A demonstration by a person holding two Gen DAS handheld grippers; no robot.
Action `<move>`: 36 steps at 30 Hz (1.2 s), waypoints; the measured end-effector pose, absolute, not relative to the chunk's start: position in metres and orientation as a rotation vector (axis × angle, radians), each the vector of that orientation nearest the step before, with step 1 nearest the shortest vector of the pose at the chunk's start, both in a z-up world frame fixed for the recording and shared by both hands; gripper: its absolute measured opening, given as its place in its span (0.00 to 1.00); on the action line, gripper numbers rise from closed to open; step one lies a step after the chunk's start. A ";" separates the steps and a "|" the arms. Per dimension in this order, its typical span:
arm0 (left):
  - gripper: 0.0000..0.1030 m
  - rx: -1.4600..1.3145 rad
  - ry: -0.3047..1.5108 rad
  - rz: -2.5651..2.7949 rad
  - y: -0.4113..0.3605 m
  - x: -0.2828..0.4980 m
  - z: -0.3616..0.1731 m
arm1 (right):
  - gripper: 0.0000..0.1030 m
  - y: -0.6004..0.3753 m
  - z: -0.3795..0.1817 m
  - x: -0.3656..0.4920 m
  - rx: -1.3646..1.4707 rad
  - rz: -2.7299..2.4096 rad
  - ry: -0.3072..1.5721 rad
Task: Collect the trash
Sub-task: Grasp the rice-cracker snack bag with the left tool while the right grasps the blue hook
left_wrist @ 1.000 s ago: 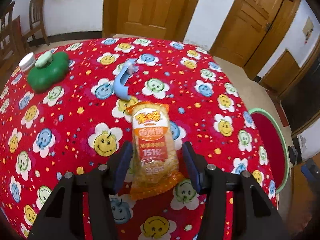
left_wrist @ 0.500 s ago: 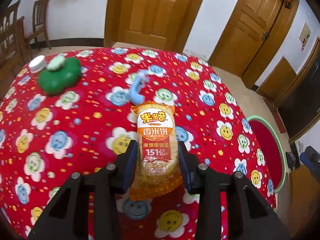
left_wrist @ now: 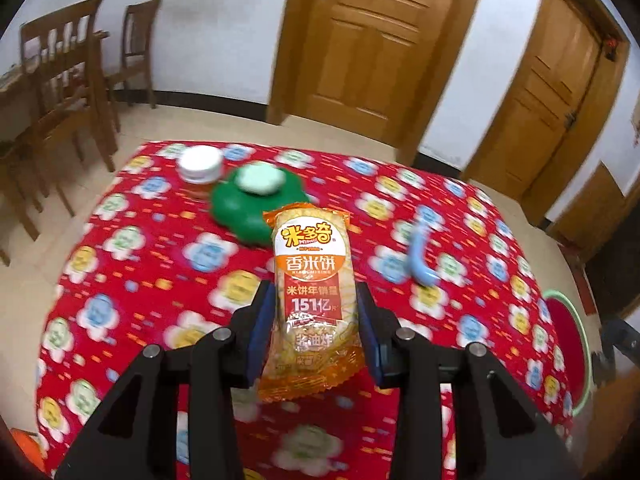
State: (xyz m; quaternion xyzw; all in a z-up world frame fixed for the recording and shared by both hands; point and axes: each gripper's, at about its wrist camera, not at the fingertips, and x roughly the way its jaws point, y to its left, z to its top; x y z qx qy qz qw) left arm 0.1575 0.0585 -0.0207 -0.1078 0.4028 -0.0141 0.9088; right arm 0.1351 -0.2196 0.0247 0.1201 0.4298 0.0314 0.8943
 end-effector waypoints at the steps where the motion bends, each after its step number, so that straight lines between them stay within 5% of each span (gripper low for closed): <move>1: 0.39 -0.235 0.825 -0.011 0.067 0.159 -0.021 | 0.61 -0.210 0.023 0.141 0.237 0.075 0.891; 22: 0.39 -0.321 0.793 0.072 0.113 0.168 -0.058 | 0.61 -0.084 -0.050 0.241 0.125 0.196 0.983; 36: 0.39 -0.341 0.795 0.071 0.117 0.168 -0.061 | 0.36 -0.060 -0.082 0.263 0.073 0.183 0.986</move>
